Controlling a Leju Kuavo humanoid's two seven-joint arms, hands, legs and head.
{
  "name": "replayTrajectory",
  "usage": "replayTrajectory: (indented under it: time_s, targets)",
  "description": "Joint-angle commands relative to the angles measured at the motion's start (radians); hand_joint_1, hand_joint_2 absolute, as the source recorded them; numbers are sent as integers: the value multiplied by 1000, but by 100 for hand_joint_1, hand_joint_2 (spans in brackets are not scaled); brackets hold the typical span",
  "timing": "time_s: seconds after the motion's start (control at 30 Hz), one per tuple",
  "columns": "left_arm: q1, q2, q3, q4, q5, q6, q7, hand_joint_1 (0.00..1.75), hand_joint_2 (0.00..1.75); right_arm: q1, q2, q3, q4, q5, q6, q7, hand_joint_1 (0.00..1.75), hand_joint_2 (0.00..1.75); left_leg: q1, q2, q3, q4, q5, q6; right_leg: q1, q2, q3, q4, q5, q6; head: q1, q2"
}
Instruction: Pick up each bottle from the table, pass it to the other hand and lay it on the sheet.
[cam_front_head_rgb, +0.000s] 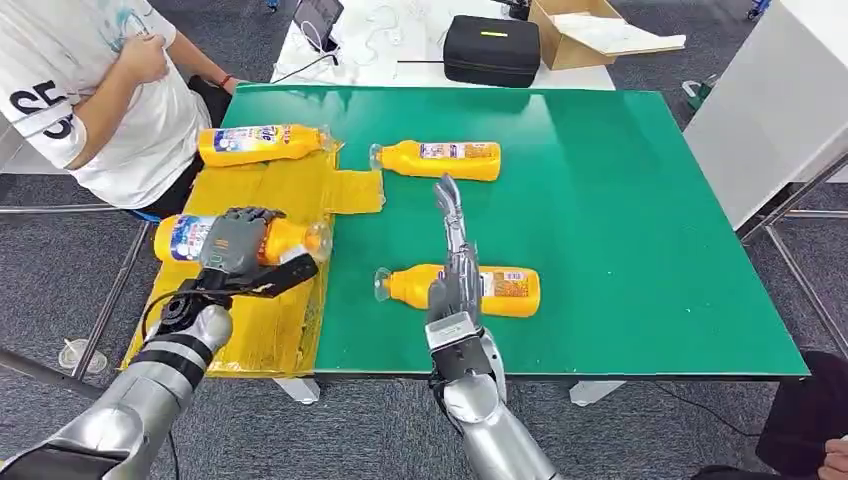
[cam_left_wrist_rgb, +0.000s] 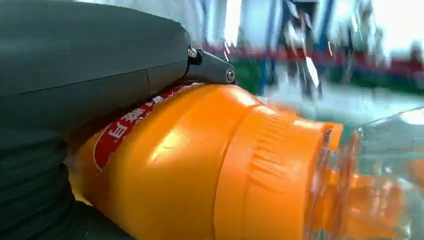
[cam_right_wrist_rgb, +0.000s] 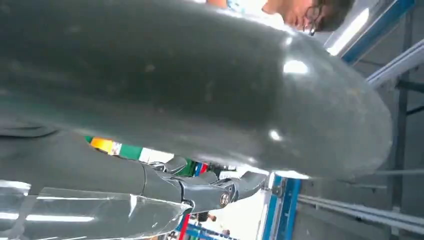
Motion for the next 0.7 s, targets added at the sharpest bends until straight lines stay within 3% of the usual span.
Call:
replayTrajectory:
  time_s: [0.03,0.43,0.47,0.5,0.53,0.6,0.63,0.7]
  targets:
    - [-85,52,-59,162,34,-264,-9,175,175,-66,-28,46,92,-6,38,9,0,0,0,2,2,0,-1,1,1,1,1,0,0,-1,0,0]
    - [-59,66,-57,174,56,-369,-8,175,175,-70,-19,54,135,-12,68,8,0,0,0,3,5,-1,-1,1,1,2,4,-1,0,-1,0,0]
    - [-55,67,-59,170,55,-371,-9,110,175,-72,-18,55,140,-12,71,8,0,0,0,3,5,-1,-1,1,1,2,4,-1,0,-1,0,0]
    - [-54,67,-59,172,59,-390,-17,14,175,-72,-18,55,143,-12,73,7,0,0,0,3,6,-1,-2,1,1,2,6,-1,0,-2,0,0]
    - [-49,69,-53,172,72,-426,-24,0,175,-75,-16,58,153,-10,80,6,0,0,0,4,9,-2,-2,1,1,3,8,-2,-1,-2,0,0]
    - [-45,71,-51,175,80,-456,-33,0,175,-77,-15,58,158,-11,83,6,0,0,0,4,7,-2,-2,1,1,3,6,-2,0,-2,0,0]
    - [-42,72,-48,172,90,-481,-43,0,0,-80,-14,57,165,-11,87,6,0,0,0,3,6,-1,-1,1,1,2,5,-1,0,-1,0,0]
    - [-37,75,-49,171,96,-500,-57,0,0,-80,-14,55,168,-12,90,6,0,0,0,2,4,-1,-1,1,0,1,3,-1,0,-1,0,0]
